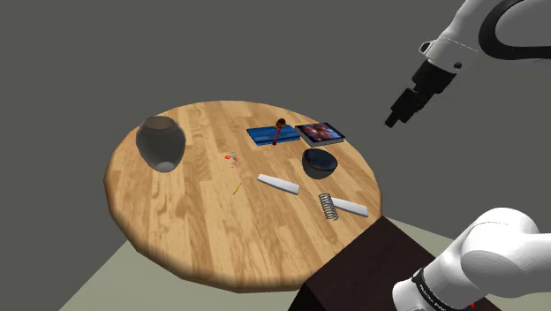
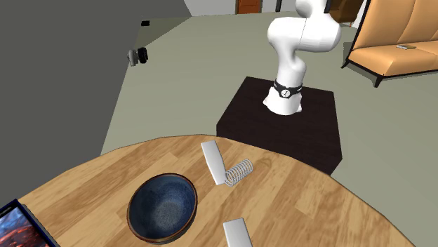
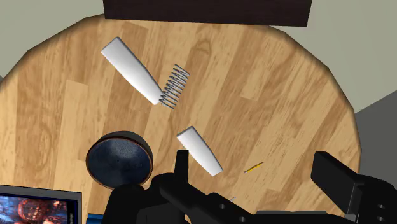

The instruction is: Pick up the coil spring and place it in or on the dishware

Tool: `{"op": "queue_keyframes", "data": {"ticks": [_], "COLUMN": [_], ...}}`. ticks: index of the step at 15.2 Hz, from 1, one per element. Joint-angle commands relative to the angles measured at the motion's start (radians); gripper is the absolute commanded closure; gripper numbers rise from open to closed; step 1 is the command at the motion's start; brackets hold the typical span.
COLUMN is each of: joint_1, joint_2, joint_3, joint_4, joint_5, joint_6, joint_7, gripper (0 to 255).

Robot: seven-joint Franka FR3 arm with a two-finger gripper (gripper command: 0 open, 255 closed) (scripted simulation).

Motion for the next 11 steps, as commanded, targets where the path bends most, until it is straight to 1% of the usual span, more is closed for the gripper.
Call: {"op": "queue_keyframes", "data": {"ticks": [1,6,11], "joint_1": [0.000,-0.024,-0.045], "joint_2": [0.000,0.031,0.100], "joint_3": [0.000,-0.006,-0.014], "joint_4": [0.000,-0.143,-0.260], "joint_5": [0.000,-0.001,0.001], "joint_6": [0.000,0.165,0.343], "joint_7": [0.000,0.034,0.066], "gripper": [0,0,0]}}
